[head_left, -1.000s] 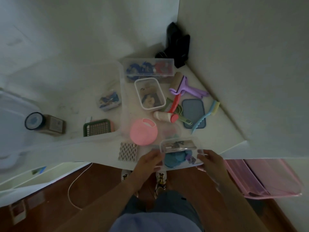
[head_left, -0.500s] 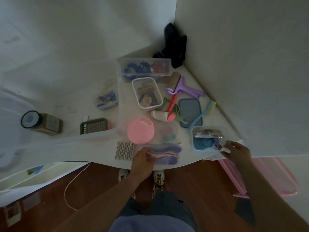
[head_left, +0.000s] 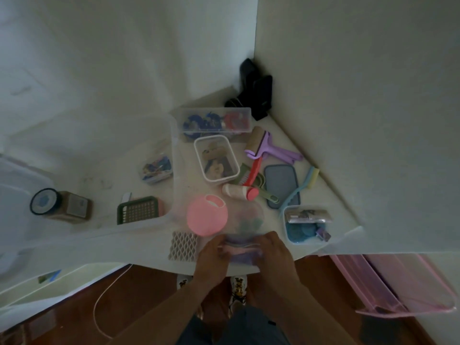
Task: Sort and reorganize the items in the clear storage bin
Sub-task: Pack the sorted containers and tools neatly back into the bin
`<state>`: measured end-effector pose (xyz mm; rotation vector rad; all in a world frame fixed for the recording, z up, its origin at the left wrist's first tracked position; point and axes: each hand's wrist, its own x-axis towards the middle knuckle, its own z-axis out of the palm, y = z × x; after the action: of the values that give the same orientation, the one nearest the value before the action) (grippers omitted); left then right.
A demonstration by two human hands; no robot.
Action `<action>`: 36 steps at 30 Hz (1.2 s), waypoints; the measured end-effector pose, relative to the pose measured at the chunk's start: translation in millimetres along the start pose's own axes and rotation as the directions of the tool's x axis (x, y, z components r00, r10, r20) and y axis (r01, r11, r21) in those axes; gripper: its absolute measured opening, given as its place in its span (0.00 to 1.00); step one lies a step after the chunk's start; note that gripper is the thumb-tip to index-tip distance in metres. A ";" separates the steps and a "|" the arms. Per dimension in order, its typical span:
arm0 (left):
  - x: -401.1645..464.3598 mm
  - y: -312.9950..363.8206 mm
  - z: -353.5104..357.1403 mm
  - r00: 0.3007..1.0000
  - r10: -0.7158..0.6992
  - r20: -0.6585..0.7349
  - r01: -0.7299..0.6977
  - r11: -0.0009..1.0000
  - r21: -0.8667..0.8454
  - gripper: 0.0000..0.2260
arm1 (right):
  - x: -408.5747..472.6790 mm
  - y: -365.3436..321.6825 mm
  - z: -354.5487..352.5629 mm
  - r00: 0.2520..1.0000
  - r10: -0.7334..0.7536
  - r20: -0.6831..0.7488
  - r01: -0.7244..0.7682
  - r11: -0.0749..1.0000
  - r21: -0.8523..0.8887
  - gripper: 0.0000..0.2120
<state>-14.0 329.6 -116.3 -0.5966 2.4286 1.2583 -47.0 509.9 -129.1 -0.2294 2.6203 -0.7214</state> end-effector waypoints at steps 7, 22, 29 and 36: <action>5.1 55.4 -31.6 0.988 0.081 -0.128 -0.087 0.995 -0.048 0.06 | 26.9 -19.5 -52.7 0.979 0.024 -0.204 -0.008 0.997 0.076 0.06; 209.8 172.3 -145.3 0.916 0.337 -0.215 -0.068 0.662 0.747 0.28 | 324.0 -119.0 -155.5 0.917 -0.397 -0.044 0.342 0.838 -0.426 0.41; 248.2 163.7 -168.7 0.941 0.332 -0.067 -0.037 0.297 0.954 0.29 | 399.0 -145.1 -134.0 0.897 -0.334 0.288 0.441 0.708 -0.552 0.54; 230.7 175.8 -191.5 0.855 0.500 -0.140 -0.136 0.477 0.869 0.35 | 358.3 -155.0 -169.5 0.826 -0.557 0.084 0.475 0.609 -0.636 0.48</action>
<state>-320.7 214.2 -0.5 -0.0555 3.1488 -0.1358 -435.5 360.9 -39.2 -1.2312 2.8371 0.0600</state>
